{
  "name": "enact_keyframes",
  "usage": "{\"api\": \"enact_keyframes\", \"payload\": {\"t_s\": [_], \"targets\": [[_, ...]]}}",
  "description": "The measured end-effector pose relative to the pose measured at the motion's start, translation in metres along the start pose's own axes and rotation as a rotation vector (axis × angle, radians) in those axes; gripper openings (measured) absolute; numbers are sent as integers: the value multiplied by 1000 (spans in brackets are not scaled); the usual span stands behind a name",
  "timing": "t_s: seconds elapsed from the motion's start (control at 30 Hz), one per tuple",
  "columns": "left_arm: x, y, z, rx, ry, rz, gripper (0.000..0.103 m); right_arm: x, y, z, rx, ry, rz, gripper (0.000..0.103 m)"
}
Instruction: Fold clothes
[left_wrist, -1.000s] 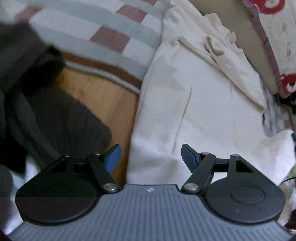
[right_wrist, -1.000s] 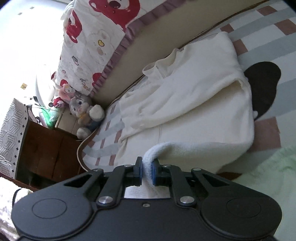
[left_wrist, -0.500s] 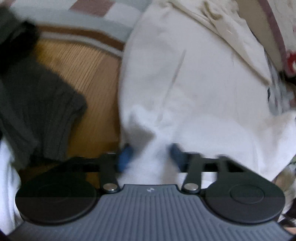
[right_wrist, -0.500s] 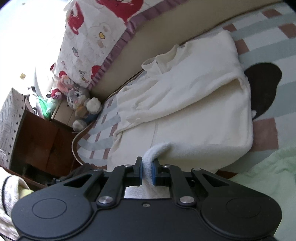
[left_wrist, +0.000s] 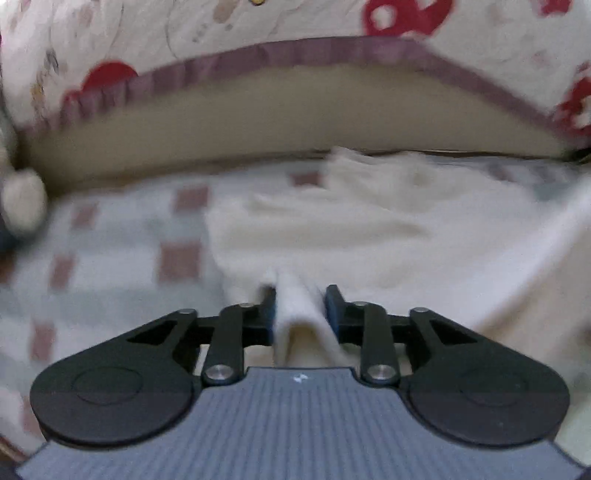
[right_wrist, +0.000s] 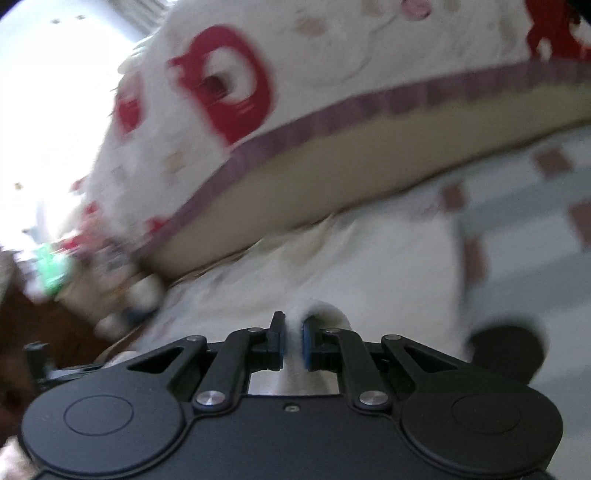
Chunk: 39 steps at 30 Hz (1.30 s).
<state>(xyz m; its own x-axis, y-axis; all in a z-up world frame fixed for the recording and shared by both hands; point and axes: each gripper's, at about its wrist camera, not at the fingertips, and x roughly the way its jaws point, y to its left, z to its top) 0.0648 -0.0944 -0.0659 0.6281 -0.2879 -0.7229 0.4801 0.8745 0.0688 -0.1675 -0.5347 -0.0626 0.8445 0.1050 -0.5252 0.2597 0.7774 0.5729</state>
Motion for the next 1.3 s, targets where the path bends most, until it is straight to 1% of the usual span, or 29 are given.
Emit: {"api": "enact_keyframes", "payload": {"t_s": [0.03,0.07,0.1,0.17,0.23,0.33,0.4,0.43,0.5,0.57,0.7,0.77,0.83,0.9,0.93,0.97,1.0,1.03,1.1,1.13,1.17,1.2,1.23,1.27,1.3], "targets": [[16,0,-1,-8,-16,47,35,15,-7,2,-7,-17,-57,17],[23,1,-9,-26,-18,67,38,29,-18,-1,37,-20,-101,23],[24,4,-21,-45,-14,60,40,39,-30,-7,96,-20,-129,25],[22,15,-42,-93,-27,6,47,45,-46,-22,138,-38,-162,26],[20,26,-63,-144,-37,-42,48,45,-53,-38,81,-53,-173,28],[14,41,-82,-231,-20,-67,49,45,-50,-44,-67,-45,-195,30],[11,47,-90,-260,-19,-80,50,47,-41,-42,-152,-40,-201,41],[9,48,-92,-264,-21,-82,51,49,-36,-41,-191,-42,-208,43],[10,46,-89,-245,-23,-73,52,52,-29,-41,-256,-52,-231,44],[12,44,-83,-227,-29,-66,52,58,-29,-44,-288,-41,-239,44],[15,50,-61,-277,-107,-111,52,70,-38,-41,-319,-13,-233,44],[23,49,-48,-269,-99,-135,52,74,-41,-34,-318,-18,-260,44],[36,40,-34,-200,-80,-101,52,75,-43,-26,-299,-26,-240,44],[54,33,-22,-146,-44,-93,54,77,-45,-18,-280,-35,-217,44],[63,31,-19,-138,-27,-102,58,78,-46,-15,-281,-51,-222,44],[72,32,-17,-144,-16,-110,67,82,-47,-13,-297,-47,-216,44],[81,34,-16,-160,0,-119,69,88,-46,-11,-321,-27,-211,44],[90,36,-15,-177,16,-127,69,97,-45,-8,-347,-2,-224,45],[107,41,-14,-222,54,-124,64,116,-45,-3,-376,32,-270,50],[111,41,-14,-235,61,-102,48,125,-46,0,-375,39,-305,60],[114,42,-14,-245,62,-75,21,135,-51,3,-349,58,-320,67],[111,42,-14,-251,41,-32,11,145,-57,5,-318,79,-332,67],[106,43,-15,-271,10,4,11,153,-63,8,-277,112,-313,67],[101,44,-16,-290,-22,34,10,154,-65,9,-251,105,-292,67],[92,44,-18,-302,-54,39,10,153,-67,10,-227,91,-272,48]]}}
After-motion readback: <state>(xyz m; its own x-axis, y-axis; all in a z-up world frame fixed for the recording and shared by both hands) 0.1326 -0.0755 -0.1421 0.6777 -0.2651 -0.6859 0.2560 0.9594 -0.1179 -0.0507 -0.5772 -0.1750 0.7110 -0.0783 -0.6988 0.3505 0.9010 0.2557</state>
